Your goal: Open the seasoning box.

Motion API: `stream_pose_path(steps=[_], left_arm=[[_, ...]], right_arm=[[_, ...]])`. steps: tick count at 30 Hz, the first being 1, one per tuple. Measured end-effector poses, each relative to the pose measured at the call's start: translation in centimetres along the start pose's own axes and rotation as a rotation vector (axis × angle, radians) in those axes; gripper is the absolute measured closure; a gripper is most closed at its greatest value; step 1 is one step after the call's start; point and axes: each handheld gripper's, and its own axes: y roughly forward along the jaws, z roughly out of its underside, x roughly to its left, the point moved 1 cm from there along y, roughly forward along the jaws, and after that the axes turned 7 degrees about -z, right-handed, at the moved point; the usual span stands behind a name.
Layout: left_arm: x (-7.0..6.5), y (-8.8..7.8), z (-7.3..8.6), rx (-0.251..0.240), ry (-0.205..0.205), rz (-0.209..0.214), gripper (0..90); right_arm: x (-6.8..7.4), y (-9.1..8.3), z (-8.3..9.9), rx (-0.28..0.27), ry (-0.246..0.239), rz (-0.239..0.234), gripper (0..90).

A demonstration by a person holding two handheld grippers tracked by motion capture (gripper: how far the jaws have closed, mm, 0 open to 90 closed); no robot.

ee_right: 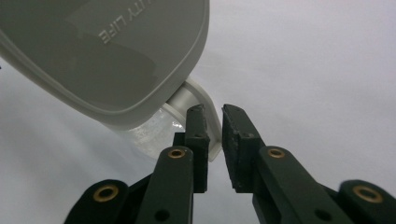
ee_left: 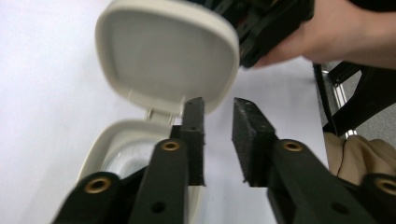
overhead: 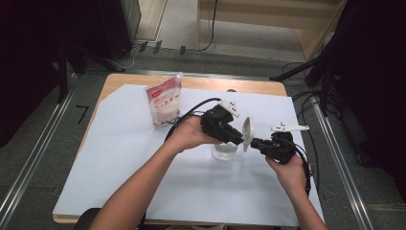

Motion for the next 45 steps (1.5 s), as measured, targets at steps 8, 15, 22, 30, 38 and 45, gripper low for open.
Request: stream_pose_path(steps=[8,15,22,30,38,45], left_arm=[[1.0,-0.9,1.5,-0.006,-0.073,0.000,54.1],[1.1,-1.9,2.5,-0.006,-0.098,-0.028,50.7],[1.7,-3.2,3.5,-0.022,-0.162,-0.048,46.9],[1.9,-5.1,5.2,-0.044,-0.181,-0.087,42.7],[2.2,-6.6,7.1,-0.023,-0.196,-0.137,42.7],[2.8,-7.7,8.5,-0.037,-0.237,-0.149,43.2]], right_arm=[[-0.1,-1.1,0.4,-0.008,0.011,-0.026,69.1],[0.5,-1.7,0.7,-0.026,0.002,-0.052,61.3],[0.9,-2.2,1.1,-0.020,0.020,-0.076,53.1],[0.8,-2.4,1.3,-0.022,0.054,-0.119,51.9],[1.0,-3.0,1.3,-0.030,0.033,-0.101,51.8],[1.2,-3.1,1.4,-0.018,0.009,-0.093,52.6]])
